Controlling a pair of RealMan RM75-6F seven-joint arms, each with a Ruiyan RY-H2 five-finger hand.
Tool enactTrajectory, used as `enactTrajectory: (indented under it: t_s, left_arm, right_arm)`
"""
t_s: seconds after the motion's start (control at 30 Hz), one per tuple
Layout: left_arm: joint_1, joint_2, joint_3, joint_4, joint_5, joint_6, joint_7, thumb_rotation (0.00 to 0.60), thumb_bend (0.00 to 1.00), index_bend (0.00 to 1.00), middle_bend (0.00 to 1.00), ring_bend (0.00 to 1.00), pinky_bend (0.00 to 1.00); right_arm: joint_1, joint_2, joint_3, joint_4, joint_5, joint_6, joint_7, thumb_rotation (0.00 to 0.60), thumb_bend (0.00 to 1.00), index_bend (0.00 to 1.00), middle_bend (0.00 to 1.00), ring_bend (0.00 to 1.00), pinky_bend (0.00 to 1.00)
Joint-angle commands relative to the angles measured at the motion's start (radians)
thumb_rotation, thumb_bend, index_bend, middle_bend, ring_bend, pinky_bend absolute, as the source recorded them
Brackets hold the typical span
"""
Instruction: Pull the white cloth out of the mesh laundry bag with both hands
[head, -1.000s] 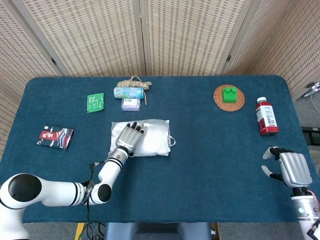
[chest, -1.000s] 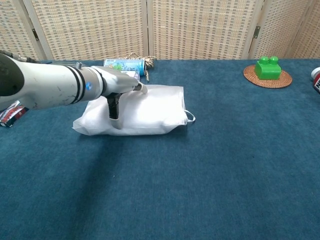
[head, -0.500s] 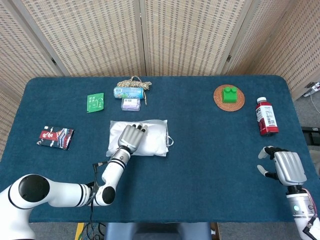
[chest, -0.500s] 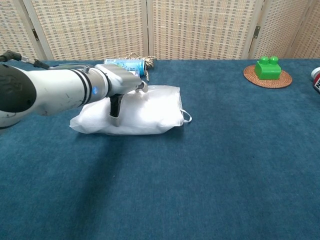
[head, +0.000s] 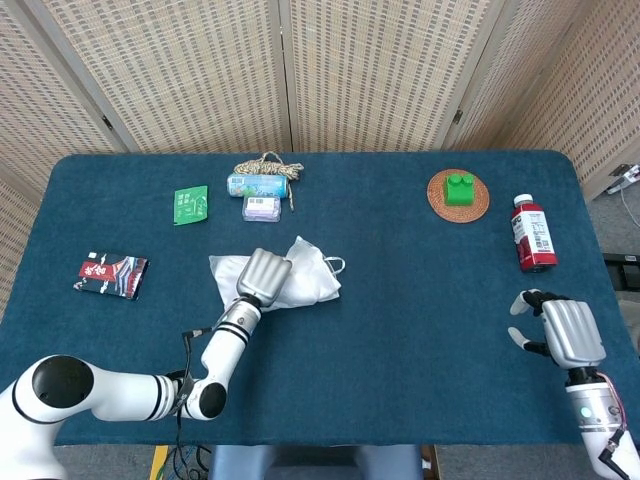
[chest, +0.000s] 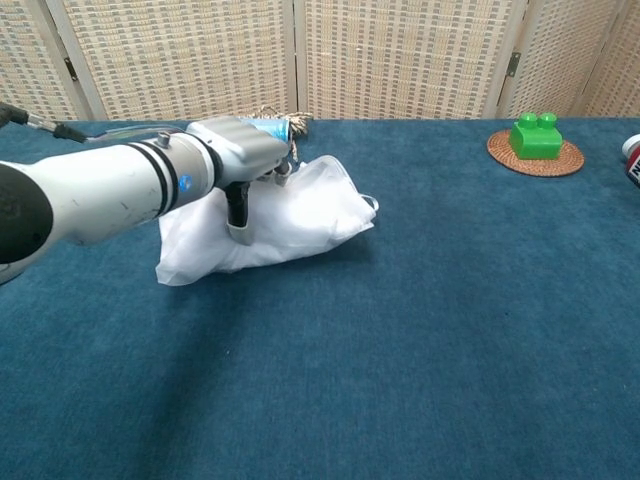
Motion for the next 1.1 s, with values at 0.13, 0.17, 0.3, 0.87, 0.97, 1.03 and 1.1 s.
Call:
enactTrajectory:
  t_s: [0.13,0.17,0.3,0.87,0.97,1.03,1.1]
  left_arm:
    - [0.052,0.036,0.006,-0.07,0.118,0.055,-0.044,0.6,0.01,0.46,0.55,0.58,0.7]
    - [0.059,0.043,0.01,-0.085,0.142,0.066,-0.046,0.6,0.02,0.46,0.55,0.59,0.7]
    - [0.083,0.064,0.019,-0.136,0.209,0.1,-0.045,0.6,0.02,0.46,0.56,0.59,0.71]
    - [0.121,0.154,0.011,-0.409,0.344,0.221,0.123,0.6,0.02,0.46,0.56,0.59,0.71]
    - [0.118,0.155,-0.004,-0.424,0.344,0.22,0.139,0.6,0.02,0.46,0.56,0.59,0.71]
    - [0.115,0.154,-0.012,-0.426,0.341,0.216,0.148,0.6,0.02,0.46,0.56,0.59,0.71]
    - [0.111,0.154,-0.02,-0.429,0.336,0.209,0.159,0.6,0.02,0.46,0.56,0.59,0.71]
  right_arm:
    - [0.003,-0.028,0.027,0.015,-0.01,0.043,0.034,0.6,0.17,0.53,0.51,0.5,0.52]
    - [0.005,-0.033,0.034,0.017,-0.011,0.05,0.04,0.6,0.17,0.53,0.5,0.5,0.49]
    - [0.017,-0.044,0.055,0.014,-0.008,0.057,0.055,0.6,0.15,0.53,0.44,0.46,0.38]
    - [0.192,-0.133,0.144,-0.002,0.025,-0.08,0.017,0.6,0.01,0.51,0.14,0.09,0.27]
    - [0.226,-0.157,0.155,0.0,0.027,-0.103,0.007,0.6,0.01,0.51,0.13,0.08,0.26]
    - [0.247,-0.171,0.162,0.002,0.026,-0.115,0.002,0.6,0.01,0.51,0.13,0.07,0.26]
    - [0.27,-0.187,0.169,0.003,0.023,-0.127,-0.002,0.6,0.01,0.51,0.13,0.07,0.26]
